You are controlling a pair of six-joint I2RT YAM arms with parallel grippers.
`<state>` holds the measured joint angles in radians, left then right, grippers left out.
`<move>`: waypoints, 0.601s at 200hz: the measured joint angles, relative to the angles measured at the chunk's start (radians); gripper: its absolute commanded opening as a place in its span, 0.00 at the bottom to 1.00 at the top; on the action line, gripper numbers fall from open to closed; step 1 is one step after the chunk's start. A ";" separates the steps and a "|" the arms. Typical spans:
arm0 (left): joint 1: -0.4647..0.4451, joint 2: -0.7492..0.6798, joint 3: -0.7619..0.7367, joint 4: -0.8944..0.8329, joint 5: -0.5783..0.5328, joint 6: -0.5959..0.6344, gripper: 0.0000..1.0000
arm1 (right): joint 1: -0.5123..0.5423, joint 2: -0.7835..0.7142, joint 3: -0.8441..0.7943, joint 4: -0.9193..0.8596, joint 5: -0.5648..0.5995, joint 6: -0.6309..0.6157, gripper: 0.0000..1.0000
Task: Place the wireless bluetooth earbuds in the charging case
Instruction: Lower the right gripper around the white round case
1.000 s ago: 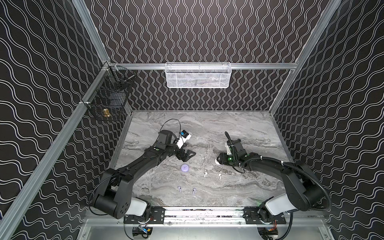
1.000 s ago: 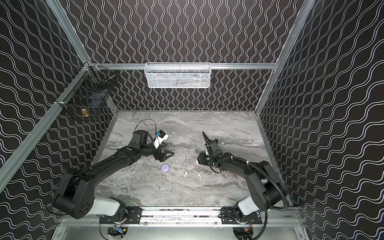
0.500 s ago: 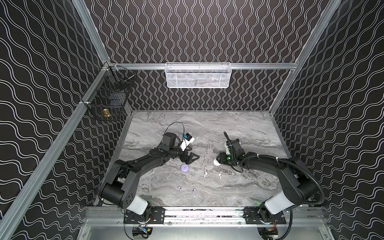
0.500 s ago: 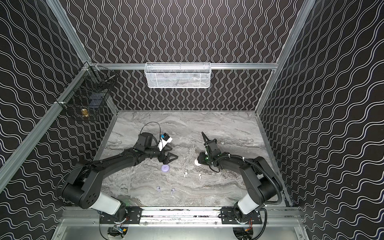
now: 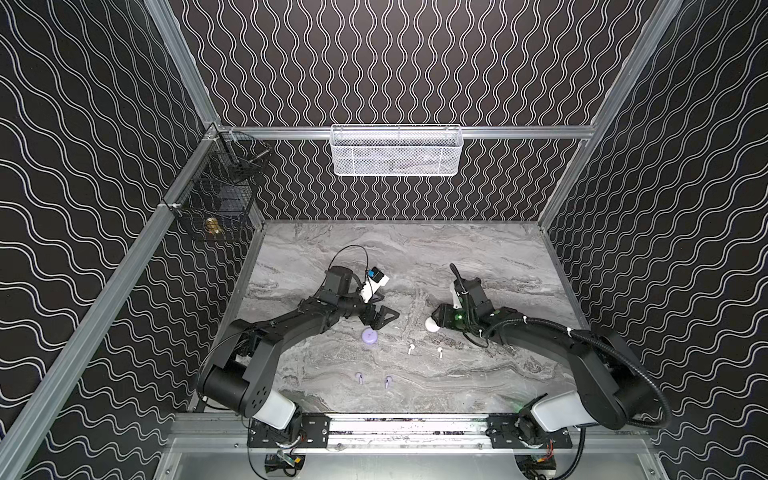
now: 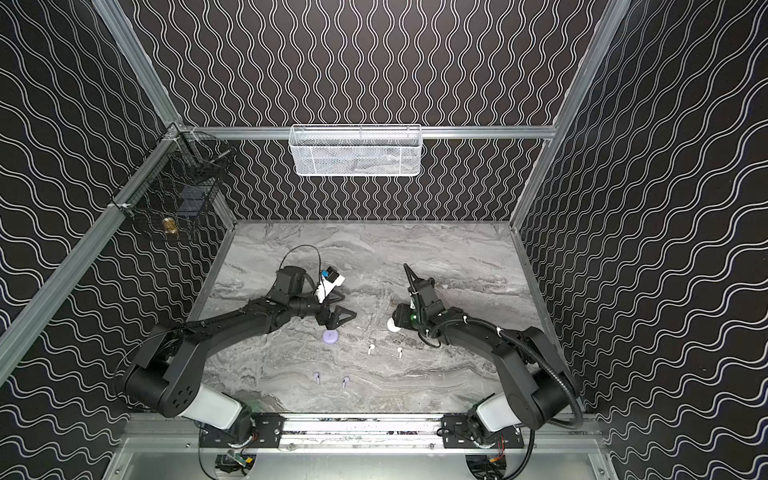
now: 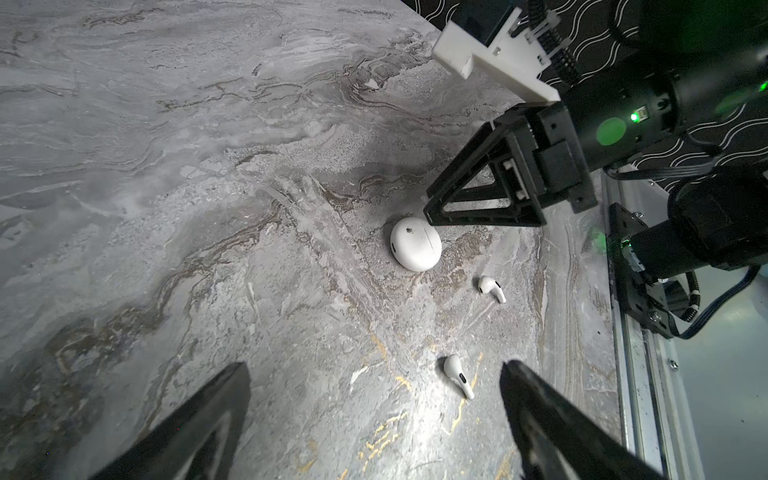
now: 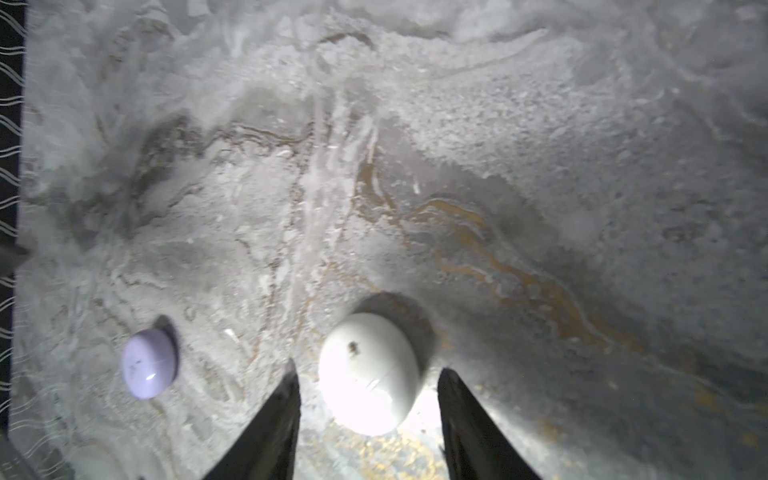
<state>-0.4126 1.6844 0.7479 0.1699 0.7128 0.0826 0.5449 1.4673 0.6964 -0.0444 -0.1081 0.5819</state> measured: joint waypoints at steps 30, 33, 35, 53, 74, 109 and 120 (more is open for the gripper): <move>0.000 0.000 0.000 0.000 -0.003 0.000 0.98 | 0.042 -0.029 0.004 -0.045 0.017 0.013 0.54; 0.000 0.000 0.000 0.000 -0.003 0.000 0.98 | 0.049 -0.033 0.004 -0.050 0.017 0.016 0.54; 0.000 0.000 0.000 0.000 -0.004 0.000 0.99 | 0.053 -0.036 0.004 -0.052 0.017 0.017 0.54; 0.000 0.000 0.000 0.000 -0.004 0.000 0.98 | 0.085 -0.050 0.005 -0.054 0.002 0.028 0.55; 0.000 0.005 0.000 0.001 -0.005 0.000 0.99 | 0.125 -0.035 0.021 -0.061 -0.017 0.035 0.56; 0.000 0.006 0.000 0.001 -0.008 0.000 0.99 | 0.163 0.028 0.048 -0.061 -0.047 0.039 0.56; 0.000 0.006 0.000 0.001 -0.010 0.000 0.99 | 0.166 0.050 0.051 -0.060 -0.047 0.040 0.56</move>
<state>-0.4126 1.6909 0.7479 0.1707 0.7025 0.0830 0.7113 1.5177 0.7471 -0.1047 -0.1551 0.6216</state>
